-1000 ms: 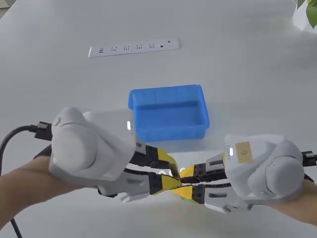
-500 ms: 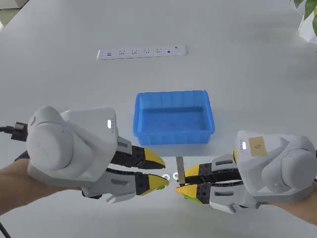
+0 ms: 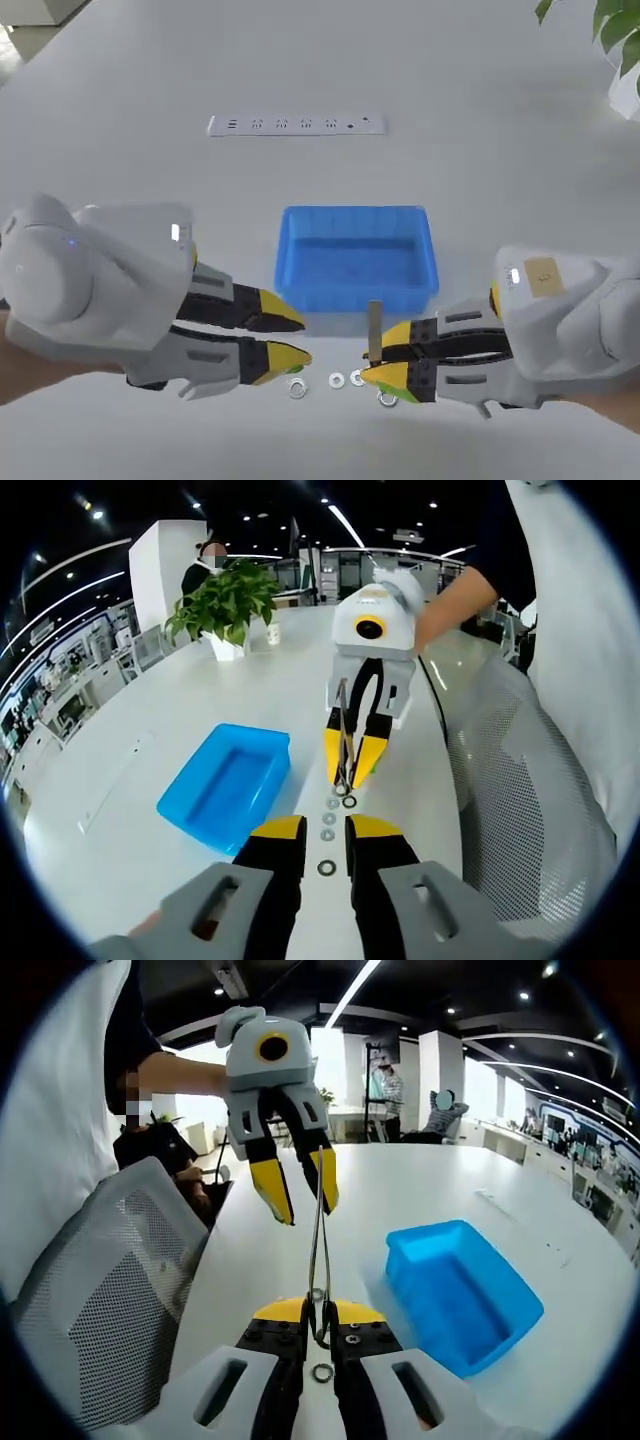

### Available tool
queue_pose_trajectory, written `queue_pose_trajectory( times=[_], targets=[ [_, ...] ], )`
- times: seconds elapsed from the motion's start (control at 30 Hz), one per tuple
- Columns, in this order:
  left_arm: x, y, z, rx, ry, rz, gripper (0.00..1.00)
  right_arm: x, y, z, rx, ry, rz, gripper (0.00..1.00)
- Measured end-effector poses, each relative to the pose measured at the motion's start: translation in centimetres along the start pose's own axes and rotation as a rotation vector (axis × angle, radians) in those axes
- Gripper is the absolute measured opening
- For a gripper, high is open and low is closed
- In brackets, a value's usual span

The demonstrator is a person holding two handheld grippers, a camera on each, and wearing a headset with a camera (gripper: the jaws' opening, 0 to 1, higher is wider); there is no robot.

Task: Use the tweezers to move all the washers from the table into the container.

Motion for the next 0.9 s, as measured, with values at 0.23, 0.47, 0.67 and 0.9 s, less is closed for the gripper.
queue_pose_trajectory(
  times=[0.23,0.47,0.67,0.9],
  targets=[
    [-0.4,-1.2,0.1,-0.009,-0.028,-0.005,0.26,2.2,-0.6,-0.8,0.02,-0.045,-0.003,0.09],
    [-1.1,-2.0,0.7,0.019,-0.045,-0.004,0.42,3.9,-0.8,-2.1,0.007,-0.081,-0.01,0.09],
    [-1.3,-2.6,1.5,0.073,-0.099,-0.04,0.49,5.3,-1.2,-4.4,-0.042,-0.092,-0.032,0.09],
    [-0.4,-3.7,2.2,0.123,-0.188,-0.127,0.7,6.5,-0.2,-8.1,-0.092,-0.087,-0.054,0.09]
  ],
)
Point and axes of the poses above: the centre of the closed fingertips' face, and the gripper's own axes: y roughly forward along the fingers, z roughly to its left, x roughly out of its top, the point moved 3 cm from there along -y, roughly backward along the fingers, and after that the axes turned 6 degrees about y, right-handed, at the moved point
